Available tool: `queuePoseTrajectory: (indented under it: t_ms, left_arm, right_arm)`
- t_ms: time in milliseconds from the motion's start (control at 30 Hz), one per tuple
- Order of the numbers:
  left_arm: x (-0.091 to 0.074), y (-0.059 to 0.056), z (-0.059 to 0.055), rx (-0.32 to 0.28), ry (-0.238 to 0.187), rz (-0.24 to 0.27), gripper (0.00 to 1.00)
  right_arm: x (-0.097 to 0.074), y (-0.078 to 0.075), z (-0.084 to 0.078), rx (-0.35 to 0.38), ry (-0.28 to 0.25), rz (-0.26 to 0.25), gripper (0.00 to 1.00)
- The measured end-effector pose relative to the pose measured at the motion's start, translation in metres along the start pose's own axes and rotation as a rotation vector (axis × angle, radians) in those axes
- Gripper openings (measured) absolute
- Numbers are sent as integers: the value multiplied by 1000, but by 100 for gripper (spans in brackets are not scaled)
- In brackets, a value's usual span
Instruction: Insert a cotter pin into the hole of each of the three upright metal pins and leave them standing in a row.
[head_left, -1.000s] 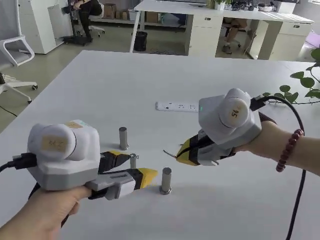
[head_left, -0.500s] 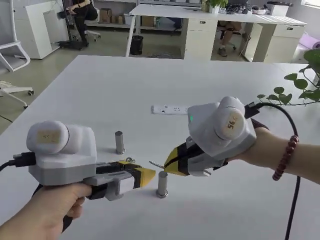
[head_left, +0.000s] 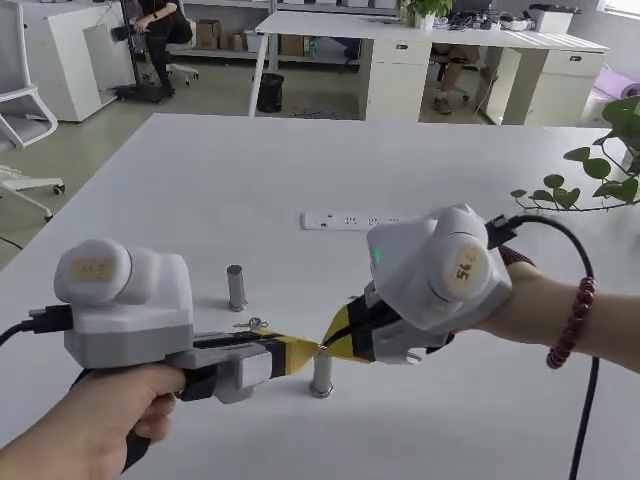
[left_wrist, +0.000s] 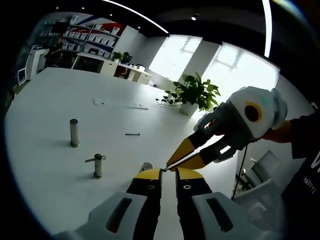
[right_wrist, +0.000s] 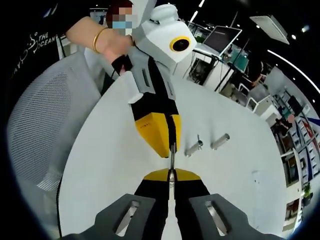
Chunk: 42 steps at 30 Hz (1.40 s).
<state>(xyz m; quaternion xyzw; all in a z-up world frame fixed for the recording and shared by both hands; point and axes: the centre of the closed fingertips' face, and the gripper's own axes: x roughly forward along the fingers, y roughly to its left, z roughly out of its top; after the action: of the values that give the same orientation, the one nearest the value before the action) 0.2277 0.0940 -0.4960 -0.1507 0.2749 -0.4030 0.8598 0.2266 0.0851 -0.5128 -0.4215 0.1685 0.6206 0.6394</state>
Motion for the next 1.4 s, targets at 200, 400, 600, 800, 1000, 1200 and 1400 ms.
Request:
queuePoseTrajectory:
  t_ms: [200,400,600,800,1000,1200,1400]
  left_arm:
    - [1,-1,-2,-13,7,-6,5]
    - [2,0,-4,-12,16,-4,1]
    - [2,1,-5,3,19,-2,1]
    - [2,2,-1,30,5,2,1]
    - [2,2,-2,35,6,4,0]
    - [1,1,-5,78,19,-2,0]
    - [-1,1,-9,151,42,-19,0]
  right_arm:
    - [0,4,0,-32,9,4,0]
    - [1,4,1,-52,10,1,0]
    - [1,4,0,-52,12,-6,0]
    - [1,0,1,9,-7,-17,0]
    - [0,1,2,160,-59,8,0]
    - [-2,3,-2,264,-84,29,4]
    - [-5,7,-4,393,-127,76,8]
